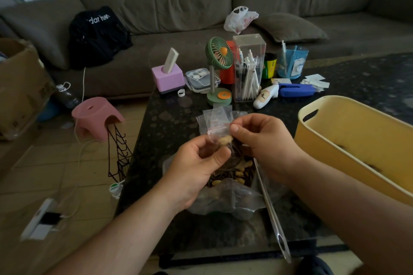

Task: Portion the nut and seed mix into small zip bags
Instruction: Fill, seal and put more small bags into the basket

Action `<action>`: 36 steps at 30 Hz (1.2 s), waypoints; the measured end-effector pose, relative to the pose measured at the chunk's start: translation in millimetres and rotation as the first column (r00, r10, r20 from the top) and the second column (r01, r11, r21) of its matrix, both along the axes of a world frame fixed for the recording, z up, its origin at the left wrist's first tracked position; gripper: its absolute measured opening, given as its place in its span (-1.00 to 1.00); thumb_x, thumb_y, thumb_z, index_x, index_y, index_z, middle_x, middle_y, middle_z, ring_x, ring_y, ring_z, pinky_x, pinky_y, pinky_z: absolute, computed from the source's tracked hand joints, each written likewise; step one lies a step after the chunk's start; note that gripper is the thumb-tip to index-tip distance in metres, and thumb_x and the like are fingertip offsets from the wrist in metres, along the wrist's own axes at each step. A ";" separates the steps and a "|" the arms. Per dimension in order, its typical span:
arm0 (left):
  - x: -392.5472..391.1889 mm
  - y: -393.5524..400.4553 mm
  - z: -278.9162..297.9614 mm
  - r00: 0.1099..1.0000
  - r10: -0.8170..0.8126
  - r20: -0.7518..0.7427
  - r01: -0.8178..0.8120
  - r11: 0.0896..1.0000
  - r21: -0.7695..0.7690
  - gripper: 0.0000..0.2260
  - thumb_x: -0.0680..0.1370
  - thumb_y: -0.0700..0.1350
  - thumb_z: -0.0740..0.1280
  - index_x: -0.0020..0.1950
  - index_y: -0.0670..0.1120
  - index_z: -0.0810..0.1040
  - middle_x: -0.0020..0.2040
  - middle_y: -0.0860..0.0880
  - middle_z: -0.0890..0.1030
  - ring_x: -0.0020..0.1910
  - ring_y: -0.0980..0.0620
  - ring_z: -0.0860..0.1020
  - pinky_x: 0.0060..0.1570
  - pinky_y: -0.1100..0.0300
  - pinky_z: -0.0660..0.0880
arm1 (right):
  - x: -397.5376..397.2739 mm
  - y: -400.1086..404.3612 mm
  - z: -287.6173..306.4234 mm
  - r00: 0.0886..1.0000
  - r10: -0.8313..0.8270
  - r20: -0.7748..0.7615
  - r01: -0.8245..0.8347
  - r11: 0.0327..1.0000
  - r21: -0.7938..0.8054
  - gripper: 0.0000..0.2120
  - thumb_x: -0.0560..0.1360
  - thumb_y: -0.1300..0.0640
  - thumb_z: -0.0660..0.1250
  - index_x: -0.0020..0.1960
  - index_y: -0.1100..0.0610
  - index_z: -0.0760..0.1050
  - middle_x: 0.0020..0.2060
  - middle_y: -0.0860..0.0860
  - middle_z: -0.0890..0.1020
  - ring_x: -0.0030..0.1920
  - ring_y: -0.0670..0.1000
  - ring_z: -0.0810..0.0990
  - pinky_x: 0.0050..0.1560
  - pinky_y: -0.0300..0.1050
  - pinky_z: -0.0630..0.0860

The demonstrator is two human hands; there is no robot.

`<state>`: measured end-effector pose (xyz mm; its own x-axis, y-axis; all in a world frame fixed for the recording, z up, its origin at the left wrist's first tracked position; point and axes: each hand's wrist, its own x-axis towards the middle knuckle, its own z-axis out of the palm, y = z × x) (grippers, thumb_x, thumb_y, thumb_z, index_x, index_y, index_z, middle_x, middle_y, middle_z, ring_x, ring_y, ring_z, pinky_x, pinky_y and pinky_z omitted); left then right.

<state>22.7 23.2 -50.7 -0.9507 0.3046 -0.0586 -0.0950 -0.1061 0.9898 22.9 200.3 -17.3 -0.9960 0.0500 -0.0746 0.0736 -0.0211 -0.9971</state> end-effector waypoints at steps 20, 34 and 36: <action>6.2 7.3 6.8 0.968 -0.063 0.244 0.031 0.991 0.133 -0.65 0.52 -0.28 0.44 0.31 -0.13 0.61 0.18 -0.16 0.74 0.20 -0.10 0.71 0.22 0.05 0.65 | 2.8 -1.8 -4.0 0.976 -0.066 -0.206 0.093 0.988 0.121 -0.96 0.55 0.17 0.48 -0.07 0.07 0.65 -0.15 0.09 0.71 -0.06 0.15 0.72 0.01 0.05 0.71; 4.4 6.2 11.6 0.986 0.001 0.166 -0.017 0.995 0.095 -0.51 0.42 -0.17 0.51 0.36 -0.07 0.58 0.18 -0.07 0.74 0.24 -0.07 0.69 0.32 -0.08 0.59 | 4.9 -0.4 -1.5 0.996 -0.021 -0.089 0.017 0.999 -0.045 -0.92 0.60 0.20 0.41 -0.07 0.14 0.64 -0.23 0.03 0.71 -0.19 -0.01 0.70 -0.12 -0.06 0.64; 3.2 4.3 15.9 0.984 0.094 0.148 -0.110 0.988 0.106 -0.57 0.45 -0.06 0.47 0.32 -0.09 0.60 0.15 -0.07 0.75 0.23 -0.10 0.69 0.33 -0.13 0.57 | 4.4 1.1 -0.5 0.998 -0.001 -0.070 -0.003 0.998 -0.060 -0.91 0.60 0.20 0.40 -0.08 0.12 0.64 -0.23 0.04 0.71 -0.19 0.00 0.70 -0.14 -0.08 0.63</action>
